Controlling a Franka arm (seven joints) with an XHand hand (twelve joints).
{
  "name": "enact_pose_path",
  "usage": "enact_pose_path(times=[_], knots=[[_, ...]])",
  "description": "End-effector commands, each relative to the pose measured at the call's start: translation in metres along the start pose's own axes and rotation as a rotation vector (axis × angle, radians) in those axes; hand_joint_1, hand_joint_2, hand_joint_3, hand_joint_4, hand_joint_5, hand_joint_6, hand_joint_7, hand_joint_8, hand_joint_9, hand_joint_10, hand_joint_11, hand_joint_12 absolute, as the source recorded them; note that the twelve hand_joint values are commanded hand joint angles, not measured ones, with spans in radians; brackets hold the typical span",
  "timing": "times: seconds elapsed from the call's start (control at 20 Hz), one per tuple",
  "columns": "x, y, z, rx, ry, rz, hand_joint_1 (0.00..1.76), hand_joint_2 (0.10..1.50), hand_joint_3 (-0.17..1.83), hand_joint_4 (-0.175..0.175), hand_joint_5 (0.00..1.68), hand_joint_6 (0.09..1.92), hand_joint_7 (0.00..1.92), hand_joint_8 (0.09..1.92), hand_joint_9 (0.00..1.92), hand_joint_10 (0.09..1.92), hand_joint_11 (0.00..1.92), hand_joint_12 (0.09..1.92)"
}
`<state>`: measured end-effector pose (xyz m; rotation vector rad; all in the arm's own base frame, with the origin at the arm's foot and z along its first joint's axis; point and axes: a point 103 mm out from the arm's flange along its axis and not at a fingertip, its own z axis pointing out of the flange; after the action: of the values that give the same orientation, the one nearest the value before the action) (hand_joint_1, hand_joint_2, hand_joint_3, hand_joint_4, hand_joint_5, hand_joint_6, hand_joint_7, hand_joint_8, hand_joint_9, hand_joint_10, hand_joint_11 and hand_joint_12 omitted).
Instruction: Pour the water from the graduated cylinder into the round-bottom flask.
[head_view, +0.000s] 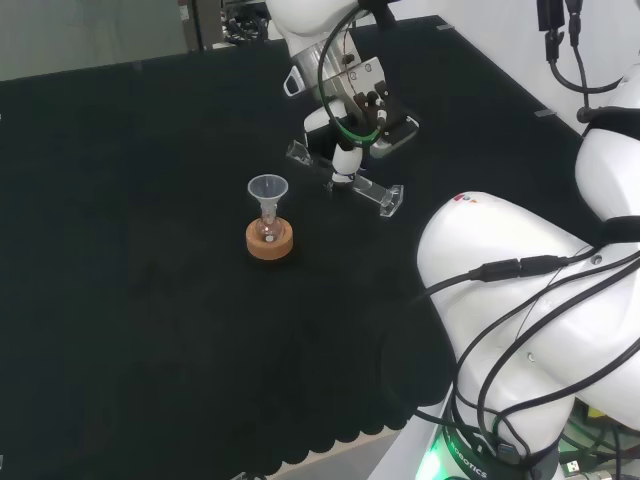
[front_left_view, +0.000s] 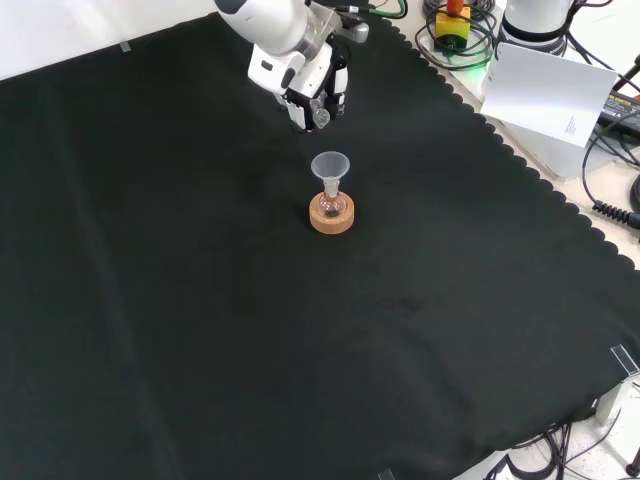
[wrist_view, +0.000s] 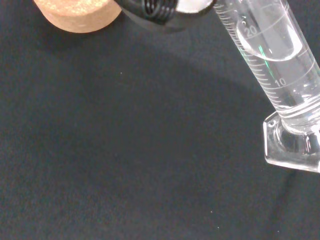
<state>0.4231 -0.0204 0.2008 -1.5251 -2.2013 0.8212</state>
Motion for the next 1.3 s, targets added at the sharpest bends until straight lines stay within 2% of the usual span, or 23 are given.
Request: enact_pose_path(times=[0.05,0.5,1.3], knots=[[0.001,0.001,-0.004,0.047,-0.064,0.02,1.3,1.01,0.0,-0.175,1.2,0.62,1.26,0.58,1.56,0.1,1.27,0.72],[0.008,0.005,-0.007,0.124,-0.134,0.035,1.3,1.01,0.0,-0.175,1.21,0.62,1.26,0.58,1.57,0.09,1.26,0.72],[0.021,0.002,-0.021,0.198,-0.237,0.06,1.3,1.01,0.0,-0.175,1.21,0.61,1.26,0.57,1.58,0.09,1.26,0.71]])
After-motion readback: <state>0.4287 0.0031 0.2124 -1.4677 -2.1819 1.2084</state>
